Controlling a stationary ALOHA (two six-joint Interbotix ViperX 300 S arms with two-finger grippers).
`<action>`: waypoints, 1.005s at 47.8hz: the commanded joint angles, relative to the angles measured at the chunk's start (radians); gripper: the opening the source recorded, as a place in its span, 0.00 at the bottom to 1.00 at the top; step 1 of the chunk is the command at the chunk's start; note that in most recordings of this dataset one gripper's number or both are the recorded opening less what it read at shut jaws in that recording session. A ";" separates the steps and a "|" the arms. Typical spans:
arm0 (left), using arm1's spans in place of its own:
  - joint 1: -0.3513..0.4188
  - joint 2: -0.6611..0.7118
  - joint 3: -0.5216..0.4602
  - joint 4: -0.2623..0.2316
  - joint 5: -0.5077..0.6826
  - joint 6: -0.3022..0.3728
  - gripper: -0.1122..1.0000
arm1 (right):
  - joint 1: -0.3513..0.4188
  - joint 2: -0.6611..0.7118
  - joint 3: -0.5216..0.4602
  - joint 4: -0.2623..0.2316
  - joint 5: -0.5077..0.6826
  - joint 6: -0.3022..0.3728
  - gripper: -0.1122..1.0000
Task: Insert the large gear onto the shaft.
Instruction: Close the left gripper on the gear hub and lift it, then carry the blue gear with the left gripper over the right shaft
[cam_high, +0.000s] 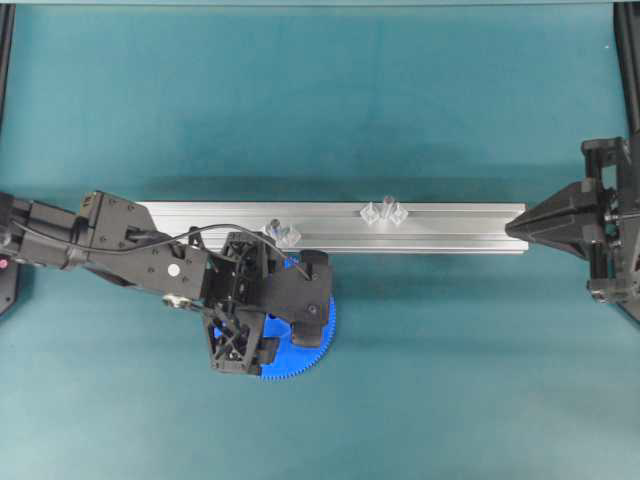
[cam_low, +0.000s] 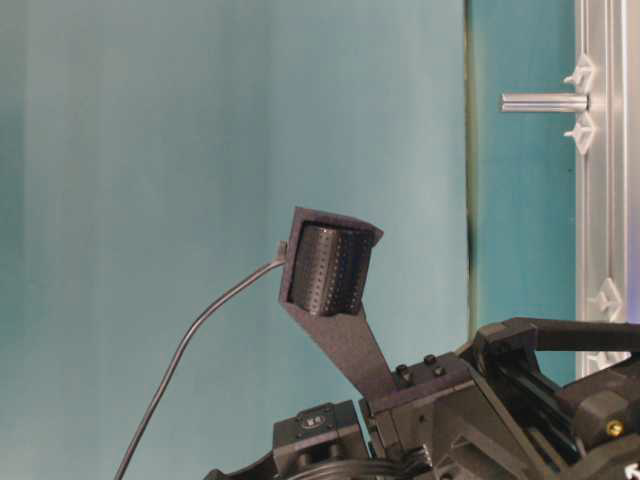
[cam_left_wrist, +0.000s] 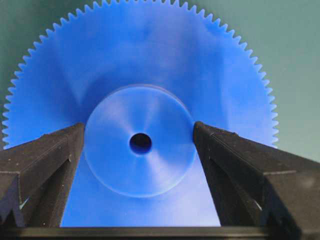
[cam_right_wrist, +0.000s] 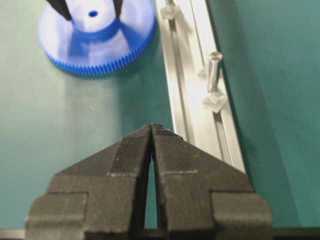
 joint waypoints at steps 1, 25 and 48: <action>-0.023 0.017 0.005 0.003 0.006 0.009 0.92 | -0.003 -0.003 -0.012 0.000 0.006 0.009 0.19; -0.031 0.025 -0.028 0.002 0.063 0.002 0.92 | -0.003 -0.012 -0.006 0.000 0.014 0.009 0.19; -0.020 0.028 -0.031 0.002 0.066 0.002 0.87 | -0.003 -0.021 -0.002 0.000 0.017 0.009 0.19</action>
